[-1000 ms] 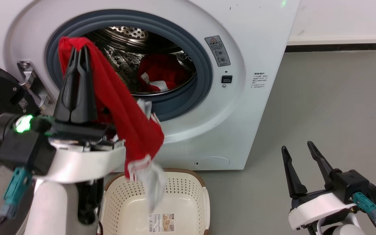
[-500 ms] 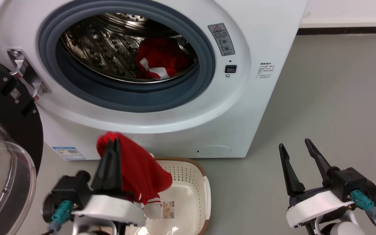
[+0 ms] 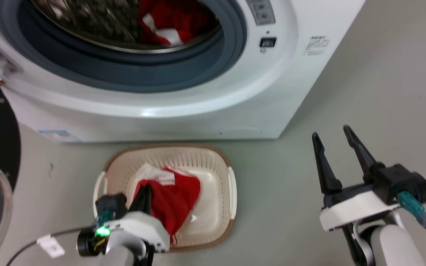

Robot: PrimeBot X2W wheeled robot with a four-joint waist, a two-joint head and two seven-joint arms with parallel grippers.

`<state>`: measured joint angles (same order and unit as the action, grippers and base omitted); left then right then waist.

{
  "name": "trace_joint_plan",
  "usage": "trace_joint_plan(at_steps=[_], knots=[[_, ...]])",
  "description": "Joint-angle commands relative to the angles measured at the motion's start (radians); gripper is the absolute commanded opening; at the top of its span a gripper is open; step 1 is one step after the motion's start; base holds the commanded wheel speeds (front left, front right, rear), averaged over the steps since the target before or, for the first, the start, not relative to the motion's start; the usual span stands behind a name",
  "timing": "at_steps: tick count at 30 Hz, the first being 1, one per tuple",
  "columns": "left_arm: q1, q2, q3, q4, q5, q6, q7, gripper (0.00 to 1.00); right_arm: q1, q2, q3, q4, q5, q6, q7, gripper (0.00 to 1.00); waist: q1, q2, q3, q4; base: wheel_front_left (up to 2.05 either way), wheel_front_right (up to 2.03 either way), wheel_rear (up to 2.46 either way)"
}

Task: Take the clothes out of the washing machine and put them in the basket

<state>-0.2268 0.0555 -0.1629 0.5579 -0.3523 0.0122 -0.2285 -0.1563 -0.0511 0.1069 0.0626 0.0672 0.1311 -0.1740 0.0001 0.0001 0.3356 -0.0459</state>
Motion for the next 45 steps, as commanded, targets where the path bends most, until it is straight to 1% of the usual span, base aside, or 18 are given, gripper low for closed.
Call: trace_joint_plan(at_steps=[1,4,7,12,19,23,24,25,26,28,31,34,36,37,41,45], knots=[[-0.061,-0.001,-0.001,0.063,-0.014,-0.007,-0.012,0.00,-0.028,0.002,0.007,-0.005,-0.010,-0.001,-0.002,1.00,-0.0001,-0.0001,0.095,-0.012,0.00,0.00,0.00],[-0.169,-0.004,-0.027,0.206,-0.012,-0.029,-0.017,0.00,-0.063,0.002,0.024,-0.008,-0.005,-0.001,-0.008,1.00,-0.0001,-0.0001,0.173,-0.030,0.00,0.00,0.00],[-0.268,-0.002,-0.036,0.328,0.000,-0.035,-0.024,0.00,-0.098,0.002,0.035,-0.006,-0.022,-0.001,-0.017,1.00,-0.0001,-0.0001,0.244,-0.049,0.00,0.00,0.00],[-0.397,0.013,-0.030,0.490,0.006,-0.019,-0.030,0.00,-0.157,0.002,0.058,0.003,-0.011,-0.001,-0.037,1.00,-0.0001,-0.0001,0.361,-0.080,0.00,0.00,0.00],[-0.495,0.026,0.034,0.611,-0.049,0.008,-0.036,0.00,-0.212,0.002,0.077,0.027,0.003,-0.001,-0.060,1.00,-0.0001,-0.0001,0.469,-0.108,0.00,0.00,0.00],[-0.522,0.027,0.060,0.668,-0.080,0.002,-0.035,0.00,-0.234,0.002,0.082,0.050,-0.008,-0.001,-0.071,1.00,-0.0001,-0.0001,0.493,-0.110,0.00,0.00,0.00],[-0.527,0.027,0.066,0.678,-0.089,0.000,-0.033,0.28,-0.239,0.002,0.083,0.056,-0.008,-0.001,-0.075,1.00,-0.0001,-0.0001,0.493,-0.109,0.00,0.00,0.00],[-0.532,0.030,0.066,0.684,-0.092,-0.004,-0.033,0.79,-0.240,0.002,0.082,0.062,-0.011,-0.001,-0.076,1.00,-0.0001,-0.0001,0.489,-0.107,0.00,0.00,0.00],[-0.535,0.032,0.062,0.689,-0.088,-0.006,-0.034,1.00,-0.243,0.002,0.082,0.069,-0.012,-0.001,-0.078,1.00,-0.0001,-0.0001,0.484,-0.104,0.00,0.00,0.00],[-0.530,0.031,0.061,0.699,-0.092,-0.010,-0.035,1.00,-0.243,0.002,0.078,0.085,-0.018,-0.001,-0.082,1.00,-0.0001,-0.0001,0.458,-0.095,0.00,0.00,0.00],[-0.499,0.019,0.077,0.708,-0.120,-0.043,-0.037,1.00,-0.226,0.001,0.067,0.107,-0.027,-0.001,-0.086,1.00,-0.0001,-0.0001,0.392,-0.076,0.00,0.00,0.00],[-0.460,0.012,0.075,0.699,-0.121,-0.065,-0.038,1.00,-0.192,0.001,0.056,0.129,-0.032,-0.001,-0.088,1.00,-0.0001,-0.0001,0.302,-0.058,0.00,0.00,0.00],[-0.419,0.009,0.079,0.663,-0.115,-0.069,-0.038,1.00,-0.166,0.001,0.044,0.142,-0.040,-0.001,-0.088,1.00,-0.0001,-0.0001,0.230,-0.046,0.00,0.00,0.00],[-0.394,0.009,0.081,0.637,-0.109,-0.069,-0.038,1.00,-0.153,0.001,0.037,0.148,-0.041,-0.001,-0.088,1.00,-0.0001,-0.0001,0.193,-0.041,0.00,0.00,0.00],[-0.284,0.008,0.088,0.505,-0.057,-0.045,-0.037,1.00,-0.097,0.001,0.012,0.157,-0.049,-0.001,-0.083,1.00,-0.0001,-0.0001,0.064,-0.027,0.00,0.00,0.00],[-0.176,0.006,0.114,0.370,-0.008,-0.038,-0.037,1.00,-0.047,0.001,-0.008,0.147,-0.050,-0.001,-0.066,1.00,-0.0001,-0.0001,-0.041,-0.015,0.00,0.00,0.00]])
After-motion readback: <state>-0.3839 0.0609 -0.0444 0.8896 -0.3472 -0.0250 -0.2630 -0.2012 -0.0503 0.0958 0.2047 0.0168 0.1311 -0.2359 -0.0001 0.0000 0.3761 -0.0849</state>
